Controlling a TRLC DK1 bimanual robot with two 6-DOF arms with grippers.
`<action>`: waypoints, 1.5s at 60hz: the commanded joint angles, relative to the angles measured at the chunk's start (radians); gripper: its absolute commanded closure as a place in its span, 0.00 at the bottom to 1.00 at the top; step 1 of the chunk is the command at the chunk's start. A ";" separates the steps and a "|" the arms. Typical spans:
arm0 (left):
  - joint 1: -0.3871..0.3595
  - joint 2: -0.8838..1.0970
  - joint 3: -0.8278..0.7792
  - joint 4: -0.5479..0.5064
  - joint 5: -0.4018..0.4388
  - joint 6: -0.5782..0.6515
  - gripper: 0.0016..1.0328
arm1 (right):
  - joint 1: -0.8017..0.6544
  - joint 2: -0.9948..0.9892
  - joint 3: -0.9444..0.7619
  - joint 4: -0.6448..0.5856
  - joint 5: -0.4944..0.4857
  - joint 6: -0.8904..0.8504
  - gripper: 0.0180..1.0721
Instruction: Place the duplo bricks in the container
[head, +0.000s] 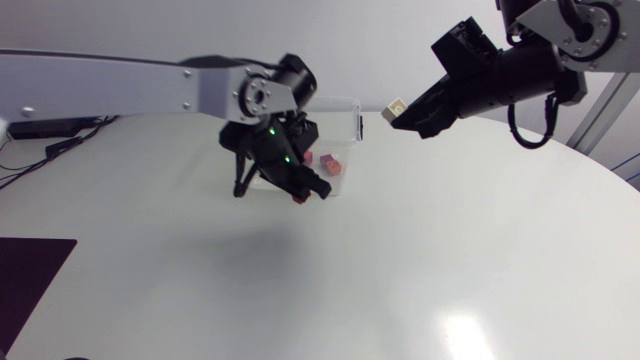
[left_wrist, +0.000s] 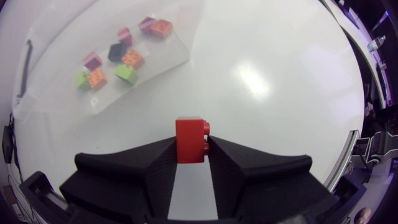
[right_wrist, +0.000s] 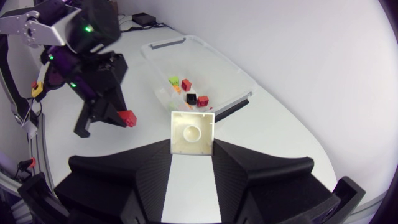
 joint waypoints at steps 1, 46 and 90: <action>0.031 -0.090 -0.049 0.016 -0.007 0.021 0.71 | 0.015 0.061 0.056 0.042 -0.002 0.079 0.81; 0.236 -0.229 -0.016 0.327 0.049 0.037 0.70 | 0.176 0.507 0.383 0.313 0.176 0.308 0.54; 0.267 -0.064 0.091 0.545 0.082 0.001 0.64 | 0.136 0.112 -0.005 0.394 0.310 0.291 0.04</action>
